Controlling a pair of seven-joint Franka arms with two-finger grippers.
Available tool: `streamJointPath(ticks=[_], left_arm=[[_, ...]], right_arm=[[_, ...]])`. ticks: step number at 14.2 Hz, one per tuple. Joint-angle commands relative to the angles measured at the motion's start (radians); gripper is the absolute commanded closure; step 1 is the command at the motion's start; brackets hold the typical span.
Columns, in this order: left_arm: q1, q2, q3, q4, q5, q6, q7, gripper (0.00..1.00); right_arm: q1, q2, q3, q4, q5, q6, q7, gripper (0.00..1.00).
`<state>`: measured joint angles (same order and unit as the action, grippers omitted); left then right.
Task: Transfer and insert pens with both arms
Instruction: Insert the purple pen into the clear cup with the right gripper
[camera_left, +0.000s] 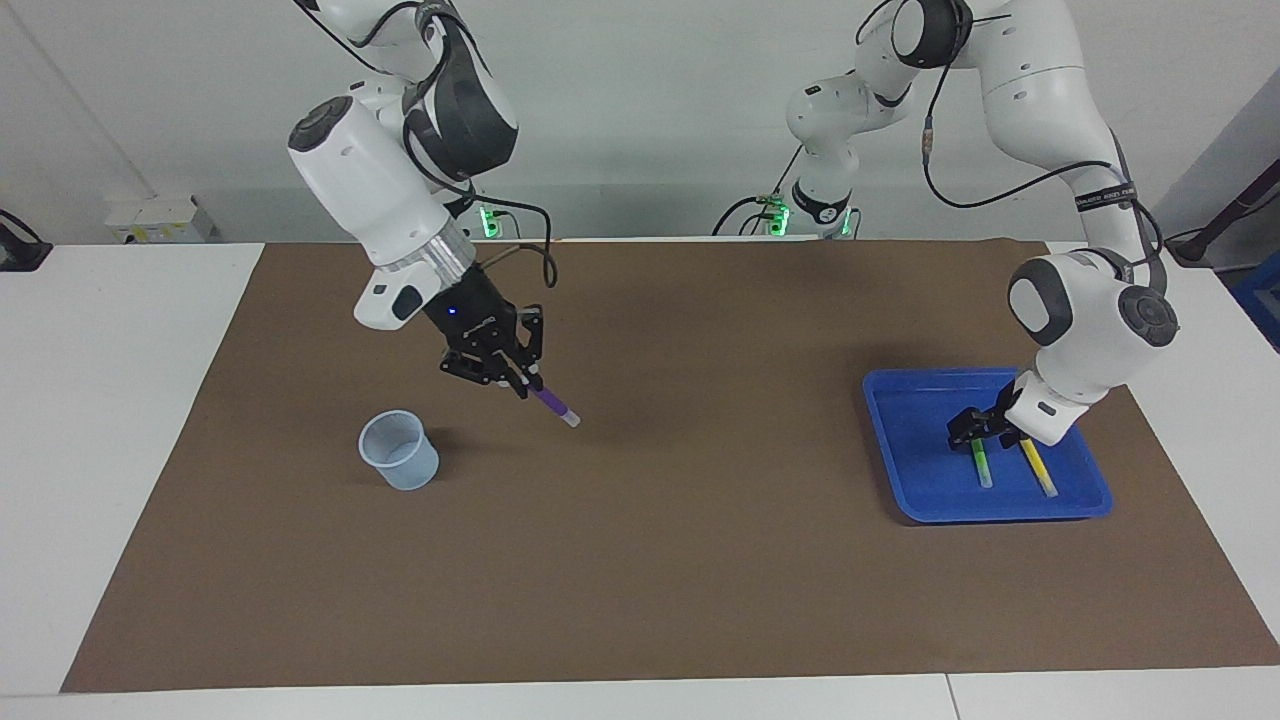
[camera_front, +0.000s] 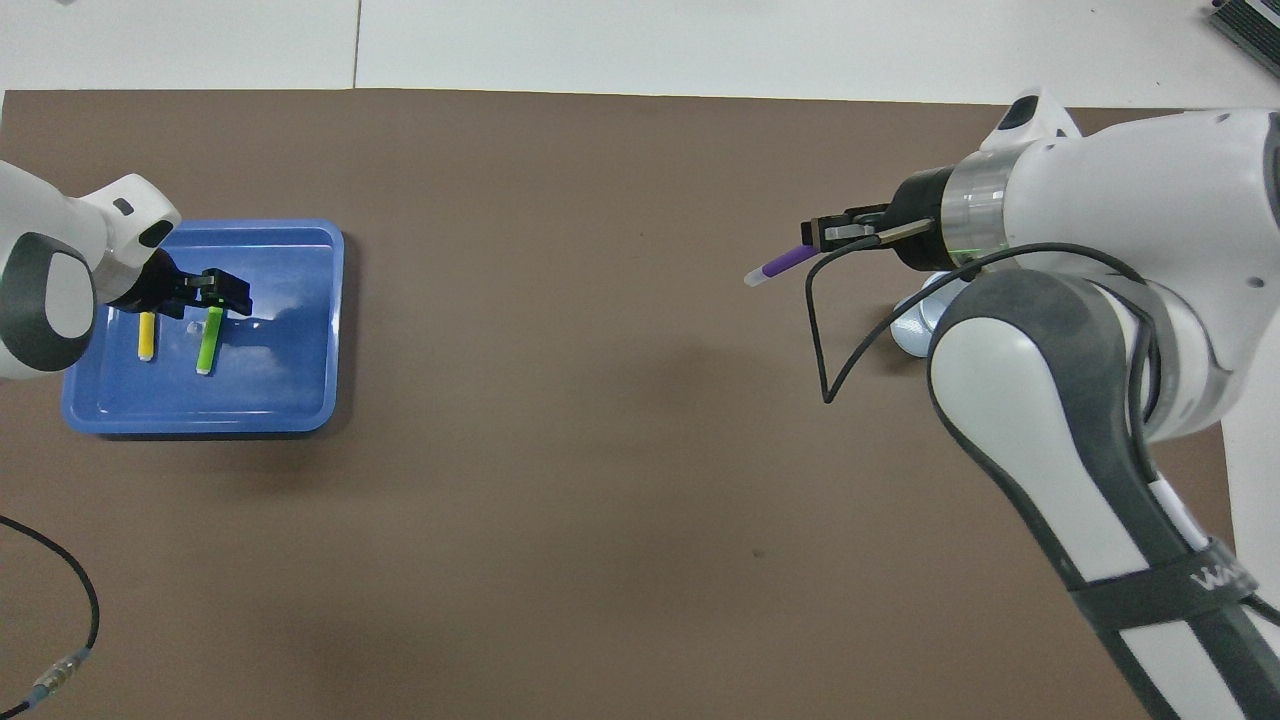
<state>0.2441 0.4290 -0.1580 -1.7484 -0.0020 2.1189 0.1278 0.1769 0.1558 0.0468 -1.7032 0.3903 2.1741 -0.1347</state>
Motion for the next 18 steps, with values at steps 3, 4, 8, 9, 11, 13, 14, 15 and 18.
streamJointPath(ticks=[3,4,8,9,11,13,14,15,18], left_arm=[[0.015,-0.003,-0.006,-0.017,-0.016,-0.016,0.009,0.07],[0.017,-0.003,-0.005,-0.02,-0.016,-0.016,0.01,0.08],[0.035,-0.009,-0.005,-0.045,-0.012,0.006,0.029,0.17],[0.037,-0.009,-0.003,-0.046,-0.009,0.024,0.061,0.22],[0.049,-0.01,-0.003,-0.075,-0.009,0.064,0.076,0.3],[0.043,-0.012,-0.005,-0.077,-0.009,0.061,0.073,0.39],[0.04,-0.012,-0.005,-0.075,-0.009,0.068,0.072,0.42],[0.035,-0.01,-0.005,-0.074,-0.009,0.075,0.072,0.42],[0.021,-0.007,-0.006,-0.069,-0.013,0.096,0.069,0.42]], right_arm=[[-0.12,-0.045,0.01,-0.03,-0.065,-0.065,-0.117,1.0],[-0.143,-0.045,0.01,-0.03,-0.071,-0.065,-0.132,1.0],[-0.201,-0.059,0.01,-0.067,-0.113,-0.069,-0.14,1.0],[-0.206,-0.067,0.008,-0.079,-0.114,-0.068,-0.14,1.0],[-0.224,-0.078,0.008,-0.107,-0.125,-0.063,-0.14,1.0],[-0.244,-0.088,0.008,-0.133,-0.162,-0.063,-0.14,1.0],[-0.253,-0.093,0.008,-0.145,-0.171,-0.062,-0.14,1.0],[-0.264,-0.093,0.008,-0.148,-0.177,-0.063,-0.14,1.0],[-0.274,-0.093,0.008,-0.154,-0.192,-0.063,-0.138,1.0]])
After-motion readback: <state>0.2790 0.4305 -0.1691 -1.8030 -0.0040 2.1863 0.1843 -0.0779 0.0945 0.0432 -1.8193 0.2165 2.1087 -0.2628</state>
